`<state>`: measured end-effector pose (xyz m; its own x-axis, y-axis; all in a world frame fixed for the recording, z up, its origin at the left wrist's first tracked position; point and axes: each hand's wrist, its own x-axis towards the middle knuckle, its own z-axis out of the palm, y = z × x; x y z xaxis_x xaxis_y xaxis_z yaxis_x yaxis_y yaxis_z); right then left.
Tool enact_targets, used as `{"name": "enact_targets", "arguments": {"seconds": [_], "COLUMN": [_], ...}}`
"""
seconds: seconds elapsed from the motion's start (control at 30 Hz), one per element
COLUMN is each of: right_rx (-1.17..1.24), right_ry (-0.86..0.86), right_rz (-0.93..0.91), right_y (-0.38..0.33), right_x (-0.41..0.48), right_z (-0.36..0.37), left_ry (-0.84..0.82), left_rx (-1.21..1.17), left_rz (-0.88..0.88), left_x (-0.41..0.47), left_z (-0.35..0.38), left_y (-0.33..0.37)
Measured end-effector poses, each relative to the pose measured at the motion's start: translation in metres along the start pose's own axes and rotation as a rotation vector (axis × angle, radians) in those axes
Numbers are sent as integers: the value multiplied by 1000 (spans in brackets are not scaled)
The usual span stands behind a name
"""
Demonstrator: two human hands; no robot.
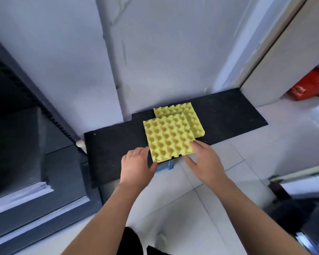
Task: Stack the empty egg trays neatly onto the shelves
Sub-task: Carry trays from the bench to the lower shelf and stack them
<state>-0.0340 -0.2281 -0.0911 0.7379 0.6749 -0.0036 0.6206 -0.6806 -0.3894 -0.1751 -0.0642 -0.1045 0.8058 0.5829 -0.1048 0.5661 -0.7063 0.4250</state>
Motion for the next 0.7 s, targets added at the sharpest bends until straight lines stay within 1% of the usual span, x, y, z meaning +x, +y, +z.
{"name": "enact_targets", "arguments": {"seconds": [0.17, 0.33, 0.53, 0.7], "right_rx": [20, 36, 64, 85], "right_ry": [-37, -123, -244, -340], "right_rz": [82, 149, 261, 325], "right_y": [53, 96, 144, 183], "right_x": [39, 91, 147, 179], "right_z": [13, 40, 80, 123], "left_ry": [-112, -241, -397, -459], "left_rx": [3, -18, -31, -110], "left_rz": [-53, -134, -283, -416], "left_x": [56, 119, 184, 212], "left_z": [44, 88, 143, 191], "left_y": [18, 19, 8, -7]}}
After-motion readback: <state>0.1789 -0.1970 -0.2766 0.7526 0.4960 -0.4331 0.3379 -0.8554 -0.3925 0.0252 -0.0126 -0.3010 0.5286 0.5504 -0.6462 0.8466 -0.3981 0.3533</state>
